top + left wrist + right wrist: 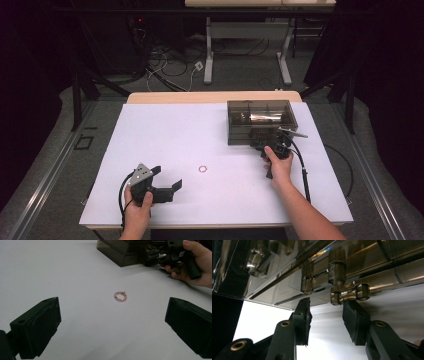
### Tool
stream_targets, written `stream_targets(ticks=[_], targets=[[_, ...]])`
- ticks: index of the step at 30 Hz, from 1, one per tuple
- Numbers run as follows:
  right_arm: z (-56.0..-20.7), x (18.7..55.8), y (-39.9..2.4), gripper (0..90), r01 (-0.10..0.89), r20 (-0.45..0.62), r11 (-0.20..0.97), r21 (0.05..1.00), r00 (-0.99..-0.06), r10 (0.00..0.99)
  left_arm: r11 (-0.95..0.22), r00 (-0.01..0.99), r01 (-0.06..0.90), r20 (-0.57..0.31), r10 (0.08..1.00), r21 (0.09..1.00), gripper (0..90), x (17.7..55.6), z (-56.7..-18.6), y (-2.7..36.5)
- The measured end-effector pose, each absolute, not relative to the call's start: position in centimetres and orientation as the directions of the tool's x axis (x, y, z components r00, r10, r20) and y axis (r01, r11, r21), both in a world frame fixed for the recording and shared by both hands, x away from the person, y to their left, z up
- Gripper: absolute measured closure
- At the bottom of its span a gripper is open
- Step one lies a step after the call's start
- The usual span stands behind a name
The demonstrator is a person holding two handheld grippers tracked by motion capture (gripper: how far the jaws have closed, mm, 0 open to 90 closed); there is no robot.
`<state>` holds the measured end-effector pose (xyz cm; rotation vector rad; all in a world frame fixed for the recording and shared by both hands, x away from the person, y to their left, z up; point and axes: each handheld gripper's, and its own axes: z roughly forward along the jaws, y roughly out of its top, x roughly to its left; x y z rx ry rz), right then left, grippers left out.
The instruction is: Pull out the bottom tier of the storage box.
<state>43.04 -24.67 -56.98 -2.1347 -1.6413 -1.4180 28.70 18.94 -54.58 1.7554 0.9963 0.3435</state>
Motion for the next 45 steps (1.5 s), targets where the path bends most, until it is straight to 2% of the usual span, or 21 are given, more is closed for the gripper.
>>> stream_targets(ticks=[10, 16, 23, 28, 33, 45], targets=[[-57.06, 43.14, -24.82, 61.0, 0.809, 0.717, -0.426, 0.404, 0.009, 0.697, -0.113, 0.609, 0.461, -0.221, 0.762, 0.880, 0.4, 28.58, -54.58, 19.05], [-57.31, 43.15, -24.85, 65.8, 0.797, 0.710, -0.434, 0.421, 0.008, 0.704, -0.114, 0.609, 0.461, -0.220, 0.762, 0.880, 0.4, 28.60, -54.61, 19.05], [-57.14, 43.11, -24.89, 69.8, 0.808, 0.715, -0.439, 0.392, 0.033, 0.699, -0.118, 0.609, 0.462, -0.218, 0.763, 0.879, 0.4, 28.60, -54.62, 19.05], [-57.37, 43.11, -24.76, 74.4, 0.787, 0.707, -0.456, 0.415, 0.037, 0.706, -0.117, 0.610, 0.460, -0.218, 0.762, 0.880, 0.4, 28.61, -54.63, 19.03], [-57.32, 43.02, -25.00, 77.7, 0.804, 0.707, -0.442, 0.398, 0.038, 0.706, -0.120, 0.609, 0.462, -0.216, 0.763, 0.879, 0.4, 28.61, -54.63, 19.07], [-57.38, 43.04, -24.88, 82.1, 0.814, 0.712, -0.438, 0.382, 0.044, 0.701, -0.115, 0.608, 0.464, -0.222, 0.763, 0.878, 0.4, 28.63, -54.67, 19.07]])
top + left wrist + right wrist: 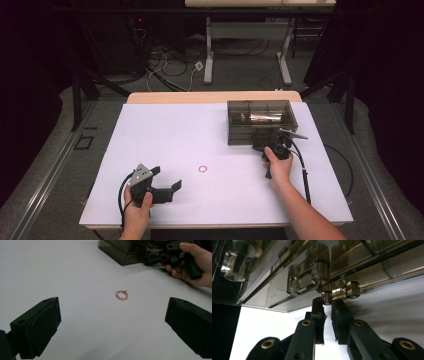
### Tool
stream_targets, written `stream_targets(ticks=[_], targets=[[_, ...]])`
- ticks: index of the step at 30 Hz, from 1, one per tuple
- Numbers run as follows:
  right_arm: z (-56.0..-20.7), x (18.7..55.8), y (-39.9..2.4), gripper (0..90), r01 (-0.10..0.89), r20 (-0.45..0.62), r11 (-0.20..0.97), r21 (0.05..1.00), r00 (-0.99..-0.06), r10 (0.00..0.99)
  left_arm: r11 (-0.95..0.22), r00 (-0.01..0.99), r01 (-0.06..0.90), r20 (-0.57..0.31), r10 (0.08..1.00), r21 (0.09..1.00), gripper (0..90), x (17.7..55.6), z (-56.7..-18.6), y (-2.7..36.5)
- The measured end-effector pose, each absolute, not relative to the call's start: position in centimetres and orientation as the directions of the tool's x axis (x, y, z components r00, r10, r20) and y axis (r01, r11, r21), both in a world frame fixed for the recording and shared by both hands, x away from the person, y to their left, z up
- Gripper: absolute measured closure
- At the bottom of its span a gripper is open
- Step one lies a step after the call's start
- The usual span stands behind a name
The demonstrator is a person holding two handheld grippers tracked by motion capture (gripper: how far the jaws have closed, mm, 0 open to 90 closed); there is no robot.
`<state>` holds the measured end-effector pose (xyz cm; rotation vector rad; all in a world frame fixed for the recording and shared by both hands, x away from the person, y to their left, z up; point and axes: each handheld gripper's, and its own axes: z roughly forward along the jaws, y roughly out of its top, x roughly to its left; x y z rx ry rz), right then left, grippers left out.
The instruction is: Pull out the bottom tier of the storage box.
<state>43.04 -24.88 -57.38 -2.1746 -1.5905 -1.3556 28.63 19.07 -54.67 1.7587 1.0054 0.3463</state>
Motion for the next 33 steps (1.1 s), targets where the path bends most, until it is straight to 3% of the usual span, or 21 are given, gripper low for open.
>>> stream_targets(ticks=[31, 33], targets=[[-57.45, 42.69, -24.91, 84.3, 0.809, 0.706, -0.435, 0.394, 0.036, 0.707, -0.123, 0.608, 0.464, -0.215, 0.764, 0.877, 0.4, 28.65, -54.65, 19.07], [-57.61, 42.72, -24.77, 89.2, 0.801, 0.718, -0.447, 0.398, 0.031, 0.695, -0.121, 0.610, 0.465, -0.218, 0.762, 0.877, 0.4, 28.66, -54.66, 19.05]])
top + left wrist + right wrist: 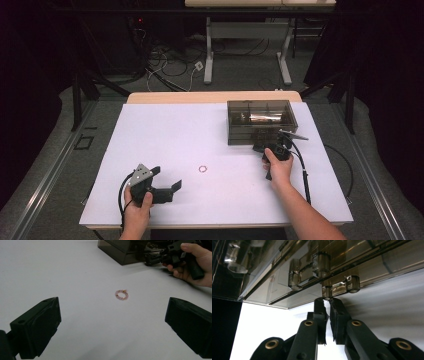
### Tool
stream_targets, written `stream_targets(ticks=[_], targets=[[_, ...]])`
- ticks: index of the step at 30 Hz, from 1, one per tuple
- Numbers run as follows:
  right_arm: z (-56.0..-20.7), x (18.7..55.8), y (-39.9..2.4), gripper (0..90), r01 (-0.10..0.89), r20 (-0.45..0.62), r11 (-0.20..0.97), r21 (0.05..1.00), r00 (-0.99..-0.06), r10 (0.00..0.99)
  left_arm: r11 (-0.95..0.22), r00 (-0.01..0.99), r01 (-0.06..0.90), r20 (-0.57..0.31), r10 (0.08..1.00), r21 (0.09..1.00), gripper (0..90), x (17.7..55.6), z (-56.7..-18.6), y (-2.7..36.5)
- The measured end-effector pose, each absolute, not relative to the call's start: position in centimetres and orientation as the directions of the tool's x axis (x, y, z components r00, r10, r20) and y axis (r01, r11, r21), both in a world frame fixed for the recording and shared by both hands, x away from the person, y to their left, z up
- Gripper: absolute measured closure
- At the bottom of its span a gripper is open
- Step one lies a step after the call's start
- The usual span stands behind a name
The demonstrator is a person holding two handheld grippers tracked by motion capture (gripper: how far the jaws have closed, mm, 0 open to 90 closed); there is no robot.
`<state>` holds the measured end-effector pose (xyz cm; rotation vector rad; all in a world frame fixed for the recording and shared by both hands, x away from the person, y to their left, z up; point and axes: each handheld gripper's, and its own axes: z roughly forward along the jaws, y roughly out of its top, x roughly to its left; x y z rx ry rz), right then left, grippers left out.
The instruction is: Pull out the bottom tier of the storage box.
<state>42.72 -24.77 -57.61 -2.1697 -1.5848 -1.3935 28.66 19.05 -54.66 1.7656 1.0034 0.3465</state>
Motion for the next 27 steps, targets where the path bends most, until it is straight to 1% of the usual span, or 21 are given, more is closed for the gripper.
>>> stream_targets(ticks=[1, 2, 3, 4, 8, 9, 12, 13, 15, 17, 20, 21, 27], targets=[[-57.34, 42.62, -25.00, 89.3, 0.836, 0.709, -0.412, 0.362, 0.040, 0.704, -0.119, 0.609, 0.466, -0.220, 0.762, 0.877, 0.4, 28.67, -54.68, 19.02], [-57.47, 42.61, -24.76, 88.7, 0.816, 0.722, -0.443, 0.371, 0.046, 0.690, -0.119, 0.609, 0.466, -0.220, 0.762, 0.877, 0.4, 28.67, -54.68, 19.02], [-57.41, 42.63, -24.73, 84.8, 0.817, 0.711, -0.440, 0.373, 0.053, 0.701, -0.120, 0.610, 0.465, -0.219, 0.762, 0.877, 0.4, 28.67, -54.67, 19.01], [-57.48, 42.65, -24.79, 82.8, 0.811, 0.716, -0.442, 0.383, 0.042, 0.697, -0.120, 0.610, 0.465, -0.219, 0.762, 0.877, 0.4, 28.67, -54.67, 19.01], [-57.69, 42.71, -24.90, 80.5, 0.783, 0.730, -0.479, 0.397, 0.047, 0.682, -0.119, 0.609, 0.467, -0.220, 0.762, 0.876, 0.4, 28.68, -54.70, 19.01], [-57.46, 42.65, -25.10, 80.5, 0.807, 0.721, -0.459, 0.372, 0.060, 0.690, -0.119, 0.608, 0.467, -0.221, 0.762, 0.876, 0.4, 28.69, -54.71, 19.00], [-57.53, 42.70, -25.00, 80.7, 0.796, 0.728, -0.473, 0.378, 0.060, 0.682, -0.120, 0.609, 0.467, -0.220, 0.762, 0.876, 0.4, 28.68, -54.71, 18.98], [-57.44, 42.64, -25.16, 81.0, 0.810, 0.728, -0.454, 0.371, 0.049, 0.683, -0.120, 0.609, 0.467, -0.220, 0.762, 0.876, 0.4, 28.68, -54.71, 18.98], [-57.61, 42.69, -24.94, 81.9, 0.794, 0.736, -0.475, 0.378, 0.054, 0.675, -0.119, 0.608, 0.467, -0.221, 0.763, 0.876, 0.4, 28.69, -54.73, 19.00], [-57.71, 42.70, -24.95, 82.3, 0.793, 0.741, -0.476, 0.381, 0.046, 0.670, -0.126, 0.608, 0.463, -0.211, 0.765, 0.877, 0.4, 28.72, -54.73, 19.08], [-57.56, 42.69, -25.02, 82.8, 0.806, 0.728, -0.464, 0.367, 0.062, 0.683, -0.124, 0.609, 0.465, -0.215, 0.764, 0.877, 0.4, 28.70, -54.73, 19.09], [-57.72, 42.68, -24.91, 83.2, 0.786, 0.743, -0.482, 0.388, 0.042, 0.668, -0.119, 0.607, 0.466, -0.218, 0.764, 0.877, 0.4, 28.67, -54.72, 19.08], [-57.64, 42.60, -24.95, 83.4, 0.787, 0.744, -0.483, 0.384, 0.046, 0.667, -0.125, 0.609, 0.464, -0.214, 0.764, 0.877, 0.4, 28.68, -54.70, 19.09]])
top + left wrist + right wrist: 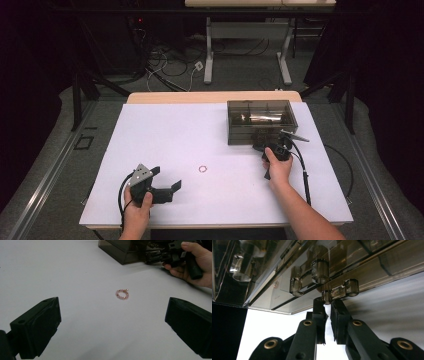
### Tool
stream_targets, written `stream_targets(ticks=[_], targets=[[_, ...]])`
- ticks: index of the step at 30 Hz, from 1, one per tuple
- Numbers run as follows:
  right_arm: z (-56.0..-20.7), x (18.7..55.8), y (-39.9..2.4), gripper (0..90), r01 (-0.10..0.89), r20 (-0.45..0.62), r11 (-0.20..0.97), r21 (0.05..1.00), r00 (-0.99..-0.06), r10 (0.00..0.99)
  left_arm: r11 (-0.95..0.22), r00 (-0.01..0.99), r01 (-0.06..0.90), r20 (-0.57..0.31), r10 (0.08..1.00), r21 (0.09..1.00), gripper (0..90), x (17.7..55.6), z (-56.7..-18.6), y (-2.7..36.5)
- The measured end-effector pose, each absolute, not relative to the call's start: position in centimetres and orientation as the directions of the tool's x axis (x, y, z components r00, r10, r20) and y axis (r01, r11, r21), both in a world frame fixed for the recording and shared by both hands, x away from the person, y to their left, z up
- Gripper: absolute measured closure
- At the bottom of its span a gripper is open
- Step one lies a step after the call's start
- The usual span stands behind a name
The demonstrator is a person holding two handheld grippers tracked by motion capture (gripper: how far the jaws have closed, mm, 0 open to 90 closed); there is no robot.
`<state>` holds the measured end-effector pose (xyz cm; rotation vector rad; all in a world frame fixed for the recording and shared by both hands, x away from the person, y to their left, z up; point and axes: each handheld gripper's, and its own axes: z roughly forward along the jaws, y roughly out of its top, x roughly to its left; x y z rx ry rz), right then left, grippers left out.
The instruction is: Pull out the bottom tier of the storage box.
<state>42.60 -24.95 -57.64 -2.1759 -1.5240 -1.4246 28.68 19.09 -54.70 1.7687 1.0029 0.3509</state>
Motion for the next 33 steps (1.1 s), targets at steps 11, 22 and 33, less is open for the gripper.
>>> stream_targets(ticks=[11, 22, 33], targets=[[-57.79, 42.50, -24.86, 83.7, 0.772, 0.751, -0.498, 0.394, 0.042, 0.659, -0.126, 0.610, 0.463, -0.212, 0.764, 0.877, 0.4, 28.69, -54.70, 19.10], [-57.83, 42.29, -25.02, 83.7, 0.780, 0.759, -0.498, 0.380, 0.045, 0.649, -0.120, 0.607, 0.467, -0.219, 0.764, 0.876, 0.4, 28.67, -54.69, 19.07], [-57.85, 41.81, -24.96, 83.7, 0.779, 0.759, -0.500, 0.378, 0.049, 0.649, -0.122, 0.610, 0.464, -0.217, 0.762, 0.877, 0.4, 28.71, -54.66, 19.04]])
